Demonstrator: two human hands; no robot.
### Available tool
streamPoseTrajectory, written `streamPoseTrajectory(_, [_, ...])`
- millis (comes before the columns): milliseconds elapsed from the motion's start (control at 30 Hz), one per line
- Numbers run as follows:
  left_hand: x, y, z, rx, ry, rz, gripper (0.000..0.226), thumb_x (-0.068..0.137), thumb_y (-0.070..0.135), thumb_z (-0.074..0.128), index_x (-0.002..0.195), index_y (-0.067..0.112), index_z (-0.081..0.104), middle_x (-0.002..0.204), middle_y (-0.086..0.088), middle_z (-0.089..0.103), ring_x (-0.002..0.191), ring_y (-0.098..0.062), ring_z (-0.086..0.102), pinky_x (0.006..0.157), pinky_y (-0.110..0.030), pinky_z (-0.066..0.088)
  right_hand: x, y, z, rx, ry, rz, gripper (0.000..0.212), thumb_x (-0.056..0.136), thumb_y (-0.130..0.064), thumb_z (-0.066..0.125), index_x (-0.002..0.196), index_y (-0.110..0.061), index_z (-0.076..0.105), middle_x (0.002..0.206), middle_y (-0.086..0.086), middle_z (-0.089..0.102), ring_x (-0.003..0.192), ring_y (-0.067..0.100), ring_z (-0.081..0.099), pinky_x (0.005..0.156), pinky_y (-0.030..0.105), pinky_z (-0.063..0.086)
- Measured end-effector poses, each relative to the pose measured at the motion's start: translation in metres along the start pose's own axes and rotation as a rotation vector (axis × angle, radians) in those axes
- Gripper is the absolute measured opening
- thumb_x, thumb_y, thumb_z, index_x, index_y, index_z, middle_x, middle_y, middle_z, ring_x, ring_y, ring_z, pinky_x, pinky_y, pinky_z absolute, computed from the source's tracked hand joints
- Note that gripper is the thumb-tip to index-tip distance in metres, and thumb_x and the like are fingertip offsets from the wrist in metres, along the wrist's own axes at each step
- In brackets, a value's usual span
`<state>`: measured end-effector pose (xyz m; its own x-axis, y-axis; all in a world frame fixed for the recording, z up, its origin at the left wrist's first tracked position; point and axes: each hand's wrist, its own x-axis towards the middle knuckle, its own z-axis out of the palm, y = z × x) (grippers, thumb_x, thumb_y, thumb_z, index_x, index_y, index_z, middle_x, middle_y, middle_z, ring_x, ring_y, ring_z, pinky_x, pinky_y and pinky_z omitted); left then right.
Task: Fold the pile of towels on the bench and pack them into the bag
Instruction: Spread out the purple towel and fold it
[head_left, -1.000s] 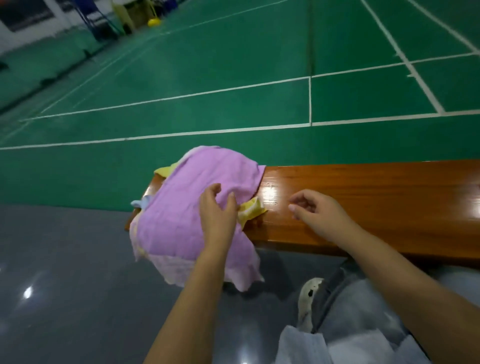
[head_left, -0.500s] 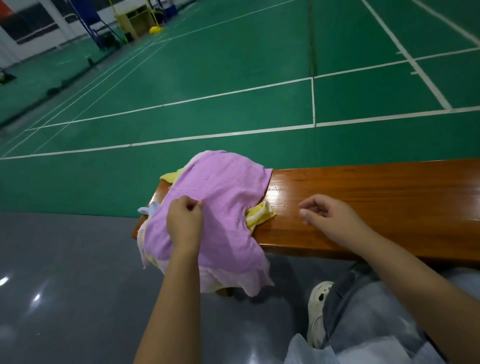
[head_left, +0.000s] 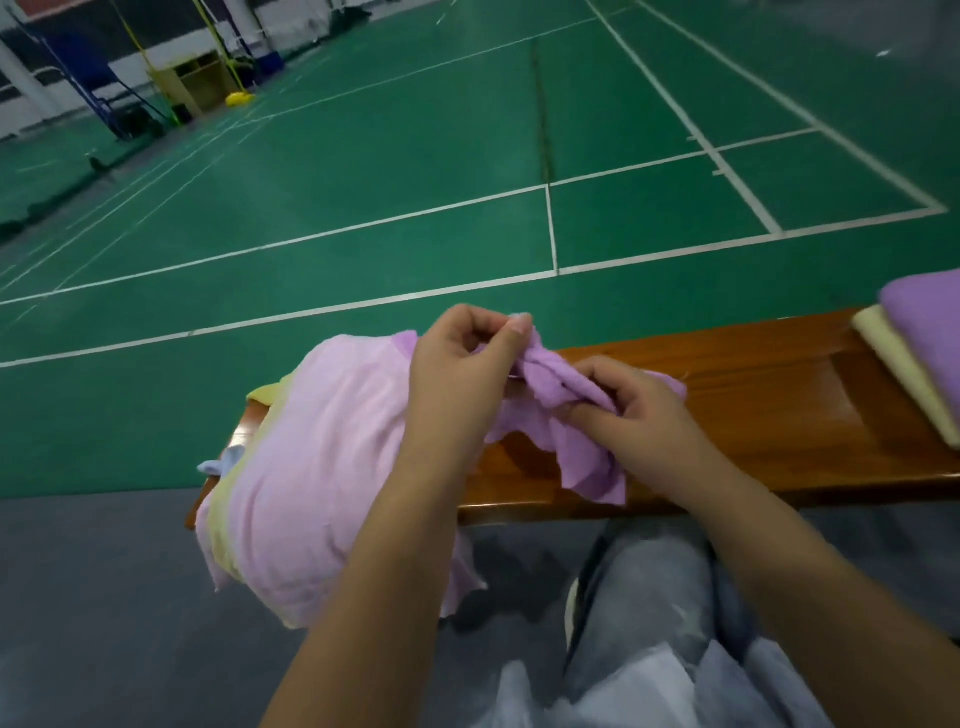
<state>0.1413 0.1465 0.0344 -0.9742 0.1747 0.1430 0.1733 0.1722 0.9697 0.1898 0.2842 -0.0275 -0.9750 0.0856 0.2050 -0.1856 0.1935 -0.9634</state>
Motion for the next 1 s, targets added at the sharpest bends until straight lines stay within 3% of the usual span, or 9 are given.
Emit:
streamPoseTrajectory(100, [-0.003, 0.009, 0.02, 0.003, -0.115, 0.004, 0.017, 0.092, 0.018, 0.063, 0.083, 0.004, 0.063, 0.072, -0.008, 0.07, 0.066, -0.021, 0.069, 0.06, -0.029, 0.057, -0.02, -0.014, -0.044, 0.195, 0.041, 0.083, 0.016, 0.081, -0.027, 0.067, 0.096, -0.021, 0.067, 0.088, -0.003, 0.071, 0.081, 0.008, 0.065, 0.068, 0.021, 0.053])
streamPoseTrajectory(167, [0.007, -0.001, 0.036, 0.22, -0.138, 0.063, 0.025, 0.095, 0.025, 0.058, 0.083, 0.004, 0.064, 0.075, -0.006, 0.07, 0.069, -0.02, 0.068, 0.064, -0.032, 0.055, -0.032, -0.014, -0.077, 0.333, 0.107, 0.217, 0.022, 0.077, -0.028, 0.062, 0.094, -0.016, 0.068, 0.084, 0.001, 0.072, 0.074, 0.011, 0.066, 0.061, 0.022, 0.053])
streamPoseTrajectory(233, [0.027, -0.026, 0.055, 0.57, -0.197, 0.15, 0.022, 0.097, 0.03, 0.054, 0.095, 0.012, 0.066, 0.097, 0.0, 0.069, 0.092, -0.018, 0.064, 0.081, -0.028, 0.048, -0.043, -0.007, -0.109, 0.415, 0.175, 0.358, 0.019, 0.081, -0.026, 0.062, 0.091, -0.01, 0.067, 0.076, 0.004, 0.071, 0.066, 0.013, 0.064, 0.054, 0.023, 0.052])
streamPoseTrajectory(333, [0.054, -0.086, 0.087, 0.931, -0.526, 0.115, 0.038, 0.099, 0.036, 0.047, 0.133, 0.021, 0.055, 0.142, 0.0, 0.05, 0.129, -0.019, 0.046, 0.106, -0.03, 0.034, -0.051, 0.013, -0.155, 0.453, 0.309, 0.511, 0.016, 0.091, -0.021, 0.058, 0.09, -0.007, 0.066, 0.071, 0.007, 0.071, 0.063, 0.015, 0.065, 0.056, 0.024, 0.054])
streamPoseTrajectory(467, [0.047, -0.163, 0.112, 1.106, -0.807, -0.033, 0.054, 0.096, 0.046, 0.048, 0.146, 0.028, 0.038, 0.157, 0.0, 0.028, 0.143, -0.022, 0.029, 0.118, -0.043, 0.021, -0.05, 0.065, -0.198, 0.424, 0.589, 0.626, 0.02, 0.096, -0.019, 0.054, 0.104, -0.003, 0.063, 0.082, 0.009, 0.07, 0.087, 0.024, 0.062, 0.076, 0.031, 0.052])
streamPoseTrajectory(600, [0.043, -0.185, 0.111, 1.061, -0.66, 0.135, 0.053, 0.093, 0.047, 0.055, 0.142, 0.031, 0.045, 0.154, 0.003, 0.035, 0.138, -0.02, 0.036, 0.116, -0.038, 0.027, -0.058, 0.108, -0.208, -0.173, 0.71, 0.741, 0.051, 0.091, -0.023, 0.062, 0.135, -0.004, 0.044, 0.131, 0.016, 0.053, 0.119, 0.032, 0.05, 0.097, 0.038, 0.042])
streamPoseTrajectory(800, [0.039, -0.193, 0.1, 1.05, -0.696, 0.195, 0.044, 0.091, 0.041, 0.061, 0.134, 0.033, 0.055, 0.147, 0.006, 0.044, 0.132, -0.02, 0.043, 0.113, -0.036, 0.03, -0.069, 0.135, -0.163, -0.607, 0.305, 0.473, 0.035, 0.081, -0.018, 0.072, 0.115, -0.013, 0.065, 0.121, 0.006, 0.061, 0.103, 0.014, 0.055, 0.085, 0.015, 0.036])
streamPoseTrajectory(900, [0.03, -0.19, 0.102, 1.007, -0.565, 0.289, 0.025, 0.093, 0.031, 0.06, 0.115, 0.027, 0.071, 0.125, 0.006, 0.063, 0.111, -0.017, 0.056, 0.1, -0.029, 0.039, -0.068, 0.151, -0.152, -0.864, 0.183, 0.524, 0.052, 0.083, -0.027, 0.07, 0.132, -0.022, 0.053, 0.137, 0.002, 0.048, 0.123, 0.021, 0.046, 0.101, 0.032, 0.037])
streamPoseTrajectory(1000, [0.02, -0.17, 0.102, 0.926, -0.606, 0.219, 0.022, 0.096, 0.037, 0.054, 0.089, 0.027, 0.072, 0.094, 0.007, 0.069, 0.085, -0.012, 0.058, 0.089, -0.028, 0.037, -0.062, 0.15, -0.157, -1.03, 0.253, 0.624, 0.037, 0.089, -0.035, 0.06, 0.126, -0.032, 0.058, 0.129, 0.001, 0.05, 0.119, 0.024, 0.045, 0.096, 0.04, 0.038])
